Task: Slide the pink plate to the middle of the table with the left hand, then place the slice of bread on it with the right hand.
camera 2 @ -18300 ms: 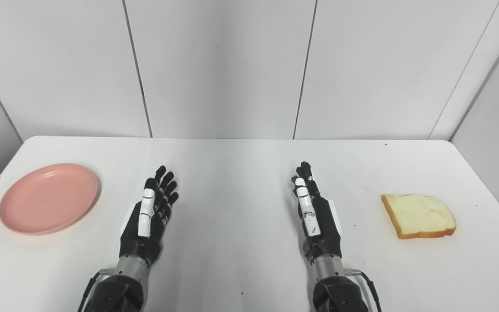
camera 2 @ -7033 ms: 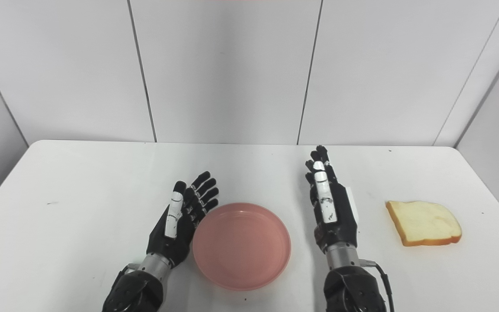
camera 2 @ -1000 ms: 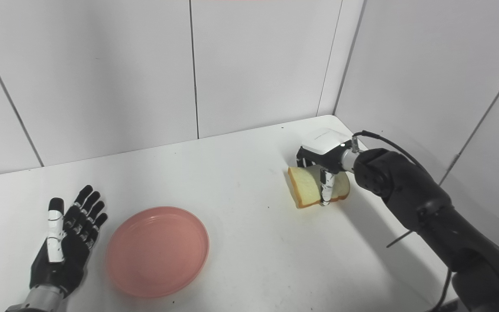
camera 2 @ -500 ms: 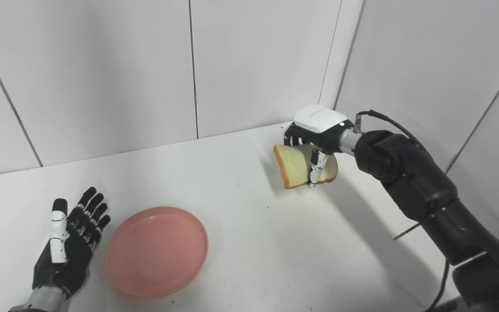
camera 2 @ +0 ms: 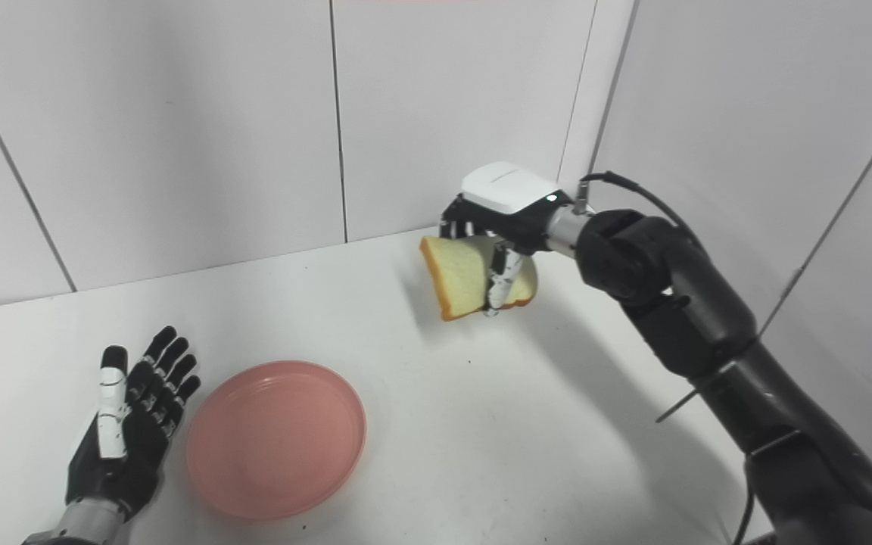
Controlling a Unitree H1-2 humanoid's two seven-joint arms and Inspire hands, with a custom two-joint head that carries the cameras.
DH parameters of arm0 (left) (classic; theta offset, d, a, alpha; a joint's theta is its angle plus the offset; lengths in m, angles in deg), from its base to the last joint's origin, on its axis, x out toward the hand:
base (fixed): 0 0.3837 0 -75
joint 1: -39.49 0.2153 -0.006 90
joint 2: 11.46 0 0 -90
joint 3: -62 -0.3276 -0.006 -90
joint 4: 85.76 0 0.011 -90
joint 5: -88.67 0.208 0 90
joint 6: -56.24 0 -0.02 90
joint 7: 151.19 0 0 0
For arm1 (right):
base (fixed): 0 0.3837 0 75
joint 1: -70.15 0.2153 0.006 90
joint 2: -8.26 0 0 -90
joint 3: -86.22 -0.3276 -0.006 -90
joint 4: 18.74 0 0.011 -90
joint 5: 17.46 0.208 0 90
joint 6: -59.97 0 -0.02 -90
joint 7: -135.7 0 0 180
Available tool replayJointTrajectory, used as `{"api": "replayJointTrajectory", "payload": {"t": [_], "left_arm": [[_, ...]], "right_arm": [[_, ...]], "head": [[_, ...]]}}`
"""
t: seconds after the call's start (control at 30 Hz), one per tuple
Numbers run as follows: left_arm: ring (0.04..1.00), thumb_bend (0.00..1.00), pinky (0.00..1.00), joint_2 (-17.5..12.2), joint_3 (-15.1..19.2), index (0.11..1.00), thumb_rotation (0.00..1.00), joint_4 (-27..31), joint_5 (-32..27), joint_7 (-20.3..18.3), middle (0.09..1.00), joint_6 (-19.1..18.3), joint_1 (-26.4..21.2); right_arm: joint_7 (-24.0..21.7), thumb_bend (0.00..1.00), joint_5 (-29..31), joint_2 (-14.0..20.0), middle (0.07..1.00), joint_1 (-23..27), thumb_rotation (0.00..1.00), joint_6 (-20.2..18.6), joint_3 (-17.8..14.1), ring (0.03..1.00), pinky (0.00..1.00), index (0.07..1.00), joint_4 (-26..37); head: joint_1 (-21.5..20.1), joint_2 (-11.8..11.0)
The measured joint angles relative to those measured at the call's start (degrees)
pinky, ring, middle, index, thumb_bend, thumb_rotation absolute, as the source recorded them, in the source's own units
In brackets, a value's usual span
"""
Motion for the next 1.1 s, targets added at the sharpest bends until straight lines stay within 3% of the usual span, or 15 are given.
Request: {"api": "replayJointTrajectory", "payload": {"t": [0.57, 1.1], "left_arm": [[0.991, 0.72, 1.0, 4.03, -1.56, 0.94, 1.0, -0.44, 2.41, 2.72, 0.985, 2.01, 0.37], [0.994, 0.73, 1.0, 5.9, -2.38, 0.938, 1.0, -4.99, 5.1, 5.44, 0.996, 9.75, 0.49]], "right_arm": [[-2.89, 0.52, -1.01, -11.2, 0.495, 3.53, 0.0, 0.09, 6.71, 0.398, 0.29, 0.516, 5.34], [-3.61, 0.52, 0.51, -16.15, 0.497, 4.45, 0.0, 1.0, 9.45, 0.417, 0.36, 0.506, 5.28]], "head": [[11.87, 1.93], [19.26, 2.29]]}}
